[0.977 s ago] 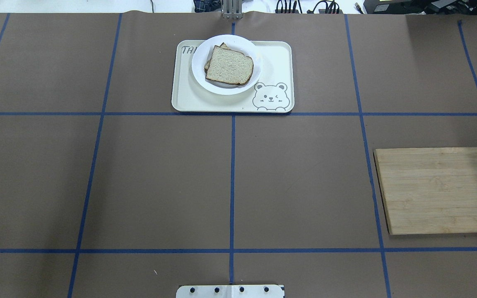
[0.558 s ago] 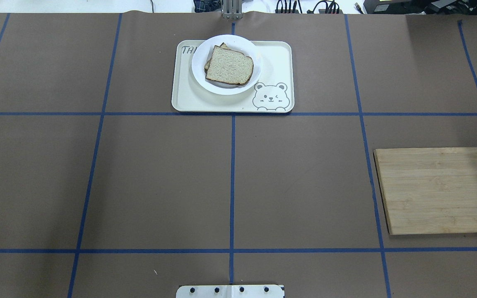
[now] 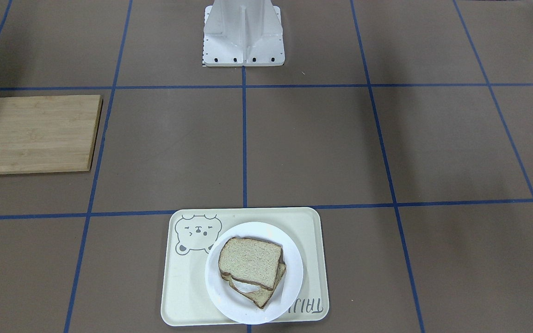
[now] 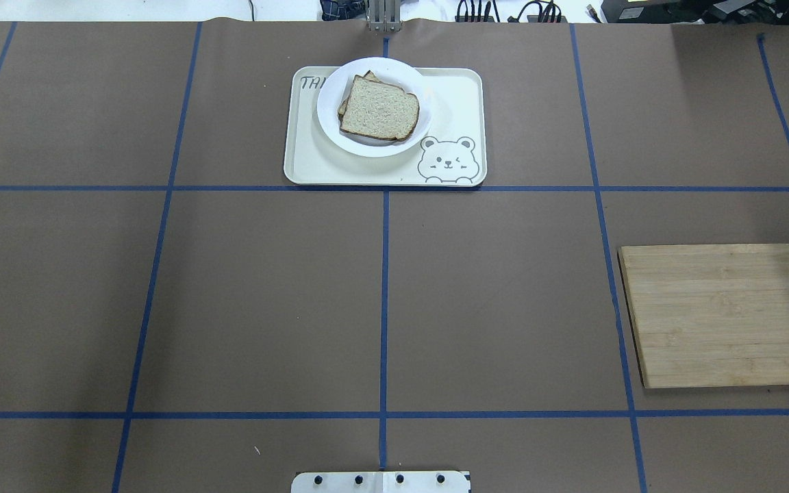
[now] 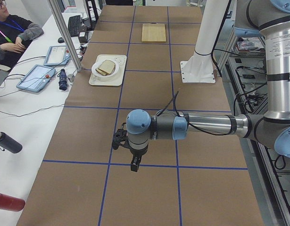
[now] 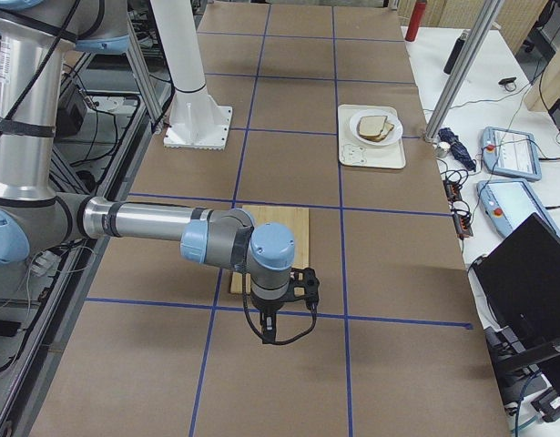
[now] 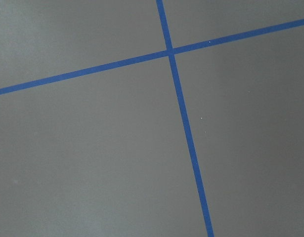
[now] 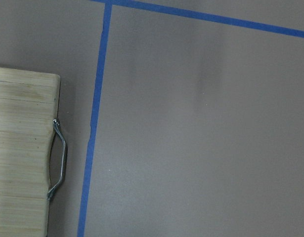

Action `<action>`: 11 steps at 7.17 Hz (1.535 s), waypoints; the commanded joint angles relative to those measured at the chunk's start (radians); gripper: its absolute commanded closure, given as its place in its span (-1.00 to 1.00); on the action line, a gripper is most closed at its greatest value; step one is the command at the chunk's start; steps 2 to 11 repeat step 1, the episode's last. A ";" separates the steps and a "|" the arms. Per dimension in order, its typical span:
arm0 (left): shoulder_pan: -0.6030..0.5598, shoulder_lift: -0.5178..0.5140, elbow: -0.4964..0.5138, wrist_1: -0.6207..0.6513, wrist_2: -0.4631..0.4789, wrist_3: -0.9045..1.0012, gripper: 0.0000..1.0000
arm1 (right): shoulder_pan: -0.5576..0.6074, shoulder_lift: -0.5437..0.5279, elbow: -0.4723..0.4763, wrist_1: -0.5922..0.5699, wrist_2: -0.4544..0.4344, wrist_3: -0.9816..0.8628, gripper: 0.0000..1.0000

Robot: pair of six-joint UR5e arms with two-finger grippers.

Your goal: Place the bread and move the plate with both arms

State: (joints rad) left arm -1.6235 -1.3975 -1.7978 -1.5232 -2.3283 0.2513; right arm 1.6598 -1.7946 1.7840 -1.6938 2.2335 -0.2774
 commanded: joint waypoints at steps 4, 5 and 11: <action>-0.001 0.000 0.000 0.000 0.004 -0.001 -0.97 | 0.000 0.003 0.000 -0.001 0.000 0.003 -1.00; -0.001 0.000 0.000 0.000 0.004 -0.001 -0.97 | 0.000 0.003 0.000 -0.001 0.000 0.003 -1.00; -0.001 0.000 0.000 0.000 0.004 -0.001 -0.97 | 0.000 0.003 0.000 -0.001 0.000 0.003 -1.00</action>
